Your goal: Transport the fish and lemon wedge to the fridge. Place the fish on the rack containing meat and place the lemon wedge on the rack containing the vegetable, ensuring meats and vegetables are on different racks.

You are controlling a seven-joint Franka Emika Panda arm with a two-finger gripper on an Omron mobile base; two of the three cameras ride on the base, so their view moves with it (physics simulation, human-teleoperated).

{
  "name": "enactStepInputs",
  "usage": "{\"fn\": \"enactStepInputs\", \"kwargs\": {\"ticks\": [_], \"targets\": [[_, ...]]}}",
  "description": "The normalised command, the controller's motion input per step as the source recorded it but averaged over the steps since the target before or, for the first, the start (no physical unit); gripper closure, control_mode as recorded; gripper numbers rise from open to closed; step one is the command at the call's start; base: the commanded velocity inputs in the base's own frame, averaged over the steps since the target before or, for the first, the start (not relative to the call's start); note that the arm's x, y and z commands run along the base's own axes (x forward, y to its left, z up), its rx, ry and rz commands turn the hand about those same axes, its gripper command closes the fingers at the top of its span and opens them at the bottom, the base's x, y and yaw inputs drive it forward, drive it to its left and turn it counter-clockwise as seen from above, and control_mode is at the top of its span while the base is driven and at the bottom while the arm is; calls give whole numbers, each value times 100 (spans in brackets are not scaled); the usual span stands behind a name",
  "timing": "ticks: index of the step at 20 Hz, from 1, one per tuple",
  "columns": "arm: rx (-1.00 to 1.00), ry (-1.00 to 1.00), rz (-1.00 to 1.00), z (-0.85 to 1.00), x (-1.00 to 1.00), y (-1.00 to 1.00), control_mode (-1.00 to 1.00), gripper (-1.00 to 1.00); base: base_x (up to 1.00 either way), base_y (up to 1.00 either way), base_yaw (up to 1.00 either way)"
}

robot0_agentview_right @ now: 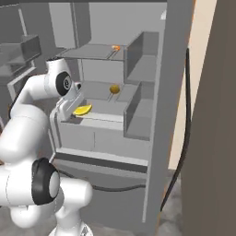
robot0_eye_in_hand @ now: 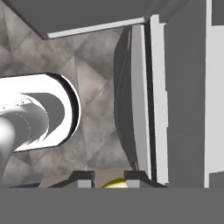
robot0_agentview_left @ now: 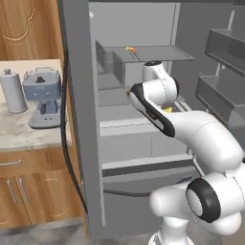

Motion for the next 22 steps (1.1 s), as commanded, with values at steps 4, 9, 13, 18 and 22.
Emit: {"fn": "enactStepInputs", "kwargs": {"ticks": [4, 9, 13, 18, 22], "targets": [[0, 0, 0, 0, 0, 0, 100, 100, 56, -26, -1], [0, 0, 0, 0, 0, 0, 100, 100, 91, 34, -14], [0, 0, 0, 0, 0, 0, 100, 100, 100, 8, -14], [0, 0, 0, 0, 0, 0, 100, 100, 29, 1, -6], [0, 0, 0, 0, 0, 0, 100, 100, 1, 0, 0]]}}
